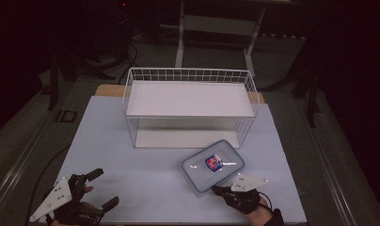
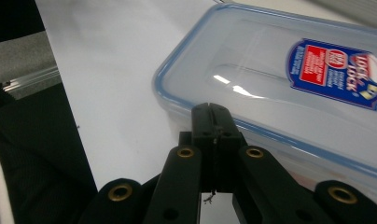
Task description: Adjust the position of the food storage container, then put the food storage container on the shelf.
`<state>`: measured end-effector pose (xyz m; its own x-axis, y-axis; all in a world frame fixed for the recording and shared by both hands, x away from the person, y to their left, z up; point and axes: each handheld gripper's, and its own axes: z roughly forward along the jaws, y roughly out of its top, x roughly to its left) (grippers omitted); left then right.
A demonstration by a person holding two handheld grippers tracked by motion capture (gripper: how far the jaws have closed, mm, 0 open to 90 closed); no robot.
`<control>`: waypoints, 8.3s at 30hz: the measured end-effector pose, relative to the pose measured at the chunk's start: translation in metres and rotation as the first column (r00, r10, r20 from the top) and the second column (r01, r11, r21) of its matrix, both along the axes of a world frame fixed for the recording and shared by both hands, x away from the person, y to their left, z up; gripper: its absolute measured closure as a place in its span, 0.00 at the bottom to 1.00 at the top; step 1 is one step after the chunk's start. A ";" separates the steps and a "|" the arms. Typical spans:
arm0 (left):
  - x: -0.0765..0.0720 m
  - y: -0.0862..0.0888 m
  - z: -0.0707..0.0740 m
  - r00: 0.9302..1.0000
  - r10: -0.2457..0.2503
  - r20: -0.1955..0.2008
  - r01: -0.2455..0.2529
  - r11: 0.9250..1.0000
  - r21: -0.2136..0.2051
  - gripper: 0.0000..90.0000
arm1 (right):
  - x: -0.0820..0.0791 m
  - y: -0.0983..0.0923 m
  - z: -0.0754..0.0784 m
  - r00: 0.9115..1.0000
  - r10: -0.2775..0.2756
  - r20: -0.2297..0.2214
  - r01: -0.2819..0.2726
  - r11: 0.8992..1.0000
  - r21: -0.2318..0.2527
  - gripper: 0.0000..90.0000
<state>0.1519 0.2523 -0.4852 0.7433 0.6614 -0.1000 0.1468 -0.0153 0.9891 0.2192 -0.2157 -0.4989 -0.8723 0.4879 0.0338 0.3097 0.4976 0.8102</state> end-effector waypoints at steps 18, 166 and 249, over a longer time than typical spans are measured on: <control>-0.001 0.000 -0.001 1.000 0.000 -0.004 0.000 1.000 0.006 0.00 | 0.039 -0.082 0.016 0.946 -0.308 0.103 0.308 0.951 0.019 1.00; 0.021 -0.055 0.022 0.990 -0.129 -0.058 0.136 0.983 0.121 0.00 | 0.000 0.000 0.048 0.968 -0.148 0.203 0.105 0.973 0.208 0.18; 0.148 -0.110 -0.044 0.518 -0.321 -0.793 0.159 0.947 -0.279 0.65 | 0.075 -0.047 0.000 0.795 -0.243 -0.556 0.384 0.911 0.151 0.43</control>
<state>0.2999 0.1418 -0.5296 0.4060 0.3858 -0.8284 0.9049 -0.0434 0.4233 0.2942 -0.2629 -0.4990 -0.4900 0.6451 0.5862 0.8179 0.1075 0.5653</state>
